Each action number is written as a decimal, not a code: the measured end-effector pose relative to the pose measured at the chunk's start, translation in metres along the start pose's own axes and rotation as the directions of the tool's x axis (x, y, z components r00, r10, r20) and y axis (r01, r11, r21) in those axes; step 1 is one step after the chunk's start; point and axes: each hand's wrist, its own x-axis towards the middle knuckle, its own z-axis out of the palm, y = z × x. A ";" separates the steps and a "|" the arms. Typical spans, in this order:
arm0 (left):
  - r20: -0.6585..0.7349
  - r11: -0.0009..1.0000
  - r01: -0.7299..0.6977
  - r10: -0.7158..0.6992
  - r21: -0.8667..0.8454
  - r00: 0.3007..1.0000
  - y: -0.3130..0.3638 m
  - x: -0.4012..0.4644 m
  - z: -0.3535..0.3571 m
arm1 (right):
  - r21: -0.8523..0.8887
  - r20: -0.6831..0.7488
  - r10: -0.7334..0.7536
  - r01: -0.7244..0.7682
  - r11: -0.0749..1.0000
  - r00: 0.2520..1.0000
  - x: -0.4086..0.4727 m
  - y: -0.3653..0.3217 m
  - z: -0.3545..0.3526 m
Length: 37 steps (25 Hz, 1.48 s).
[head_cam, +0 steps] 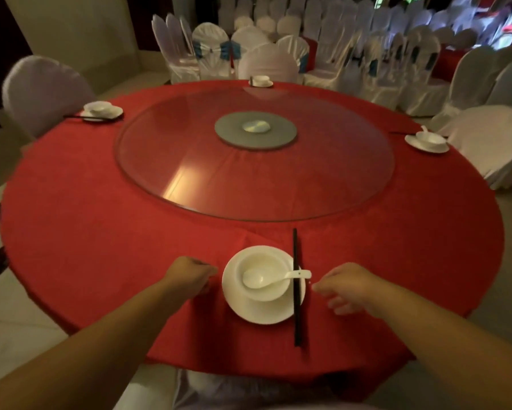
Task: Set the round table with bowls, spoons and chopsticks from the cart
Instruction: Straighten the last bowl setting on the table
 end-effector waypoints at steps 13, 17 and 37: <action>0.111 0.967 -0.051 0.081 -0.248 0.991 -0.026 0.013 0.029 | -0.014 -0.006 -0.369 0.369 0.929 0.929 0.021 0.009 0.046; 0.123 0.968 -0.048 0.080 -0.246 0.989 -0.027 0.014 0.028 | -0.096 0.055 -0.392 0.396 0.913 0.918 0.024 0.005 0.048; 0.149 0.964 -0.042 0.084 -0.261 0.985 -0.025 0.014 0.026 | -0.079 0.226 -0.447 0.474 0.877 0.866 0.048 0.013 0.025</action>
